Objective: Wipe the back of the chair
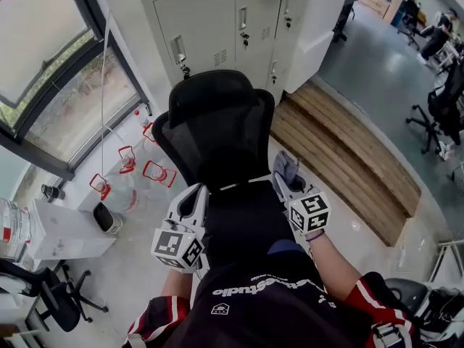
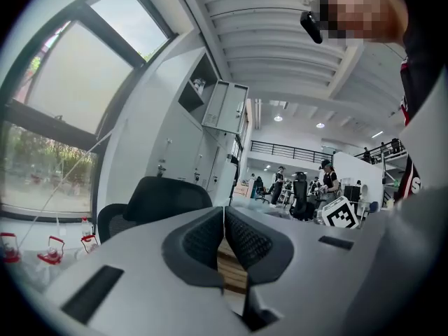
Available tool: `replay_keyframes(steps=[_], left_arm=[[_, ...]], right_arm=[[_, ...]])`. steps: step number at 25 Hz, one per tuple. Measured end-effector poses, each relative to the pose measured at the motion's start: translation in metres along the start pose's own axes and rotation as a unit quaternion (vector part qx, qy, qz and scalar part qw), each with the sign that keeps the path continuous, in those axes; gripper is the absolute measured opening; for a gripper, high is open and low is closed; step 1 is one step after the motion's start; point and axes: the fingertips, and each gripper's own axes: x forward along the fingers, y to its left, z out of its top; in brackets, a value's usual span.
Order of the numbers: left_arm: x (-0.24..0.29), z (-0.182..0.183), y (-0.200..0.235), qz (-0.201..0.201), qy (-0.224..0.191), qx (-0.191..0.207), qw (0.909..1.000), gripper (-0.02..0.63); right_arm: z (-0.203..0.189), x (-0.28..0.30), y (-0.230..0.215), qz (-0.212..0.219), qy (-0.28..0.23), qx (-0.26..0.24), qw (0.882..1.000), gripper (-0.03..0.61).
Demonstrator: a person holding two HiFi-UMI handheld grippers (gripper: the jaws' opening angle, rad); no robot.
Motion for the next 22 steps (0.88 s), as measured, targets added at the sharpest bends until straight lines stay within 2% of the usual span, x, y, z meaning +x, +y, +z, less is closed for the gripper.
replay_keyframes(steps=[6, 13, 17, 22], left_arm=[[0.007, 0.0, 0.007, -0.002, 0.005, -0.001, 1.0, 0.028], [0.003, -0.009, 0.03, 0.027, 0.012, 0.002, 0.9996, 0.028], [0.01, -0.011, 0.048, 0.035, 0.006, -0.027, 0.999, 0.028], [0.019, -0.011, 0.051, 0.042, 0.016, -0.01, 0.9989, 0.028]], right_arm=[[0.0, 0.055, -0.044, -0.03, -0.002, 0.014, 0.999, 0.077], [-0.02, 0.139, -0.11, -0.074, 0.012, 0.022, 0.997, 0.077], [-0.037, 0.183, -0.149, -0.111, 0.015, 0.035, 0.993, 0.077], [-0.049, 0.225, -0.187, -0.134, 0.024, 0.051, 0.989, 0.075]])
